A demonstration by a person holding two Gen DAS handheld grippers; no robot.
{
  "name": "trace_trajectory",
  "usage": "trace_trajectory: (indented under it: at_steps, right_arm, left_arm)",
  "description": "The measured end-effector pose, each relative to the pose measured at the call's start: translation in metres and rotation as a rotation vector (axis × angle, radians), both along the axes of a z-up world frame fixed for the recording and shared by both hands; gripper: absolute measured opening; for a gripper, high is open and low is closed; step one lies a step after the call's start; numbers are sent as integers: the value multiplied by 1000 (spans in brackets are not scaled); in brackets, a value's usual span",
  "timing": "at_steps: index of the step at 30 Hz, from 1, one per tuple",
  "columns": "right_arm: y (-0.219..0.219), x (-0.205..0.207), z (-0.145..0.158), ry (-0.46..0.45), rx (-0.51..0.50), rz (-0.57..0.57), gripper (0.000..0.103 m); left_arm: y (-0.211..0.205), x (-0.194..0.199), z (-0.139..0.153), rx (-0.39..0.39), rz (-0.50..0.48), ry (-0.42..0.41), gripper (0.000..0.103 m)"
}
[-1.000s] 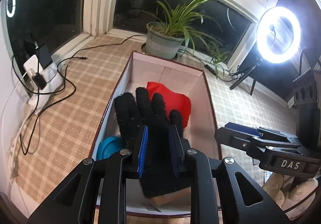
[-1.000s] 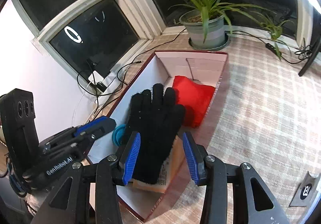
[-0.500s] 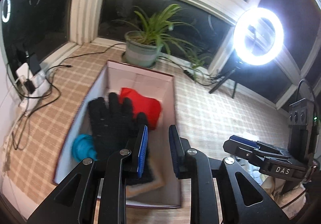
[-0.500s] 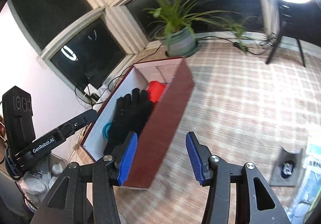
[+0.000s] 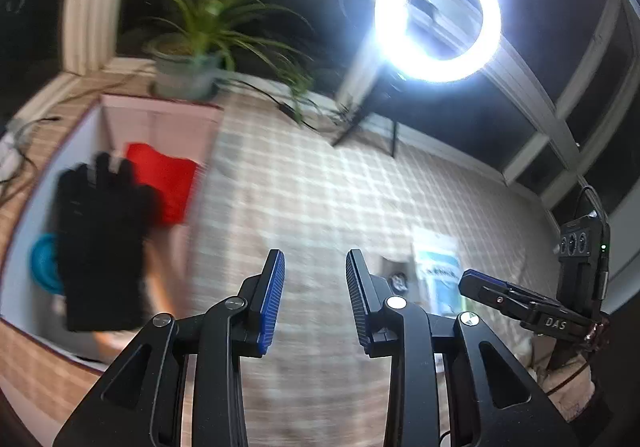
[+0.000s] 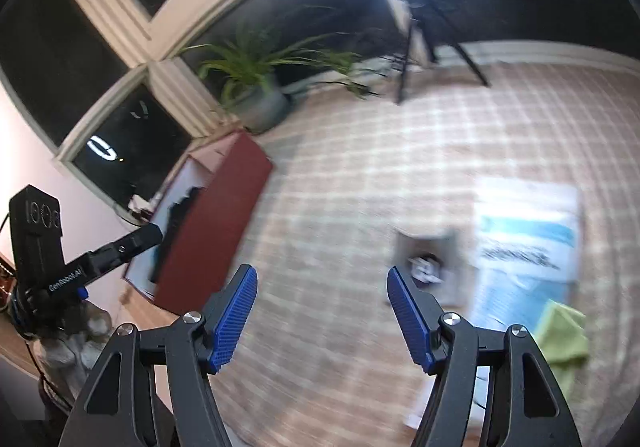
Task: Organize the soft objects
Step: 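Withdraw both tools from the box toward the face-mask bag, then close the right tool on the yellow-green cloth beside the mask bag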
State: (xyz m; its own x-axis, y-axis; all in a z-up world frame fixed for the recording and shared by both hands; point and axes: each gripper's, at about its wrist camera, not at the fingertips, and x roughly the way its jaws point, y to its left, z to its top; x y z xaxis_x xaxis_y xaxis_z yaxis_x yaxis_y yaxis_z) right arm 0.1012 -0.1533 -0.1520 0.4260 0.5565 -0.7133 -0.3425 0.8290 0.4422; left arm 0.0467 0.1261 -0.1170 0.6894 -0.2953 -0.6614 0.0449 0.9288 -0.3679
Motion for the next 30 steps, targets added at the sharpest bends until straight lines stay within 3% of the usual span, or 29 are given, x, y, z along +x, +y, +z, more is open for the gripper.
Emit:
trace_trajectory:
  at_steps: [8, 15, 23, 25, 30]
  right_arm:
    - [-84, 0, -26, 109, 34, -112, 64]
    - [-134, 19, -39, 175, 57, -139, 64]
    - [-168, 47, -63, 279, 95, -115, 64]
    - [-174, 54, -68, 300, 103, -104, 64]
    - [-188, 75, -85, 350, 102, -97, 64]
  left_arm:
    - [-76, 8, -26, -32, -147, 80, 30]
    - [-131, 12, -51, -73, -269, 175, 30]
    - [-167, 16, -81, -156, -327, 295, 30]
    - [-173, 18, -88, -174, -335, 326, 37]
    - [-184, 21, -99, -193, -337, 371, 38]
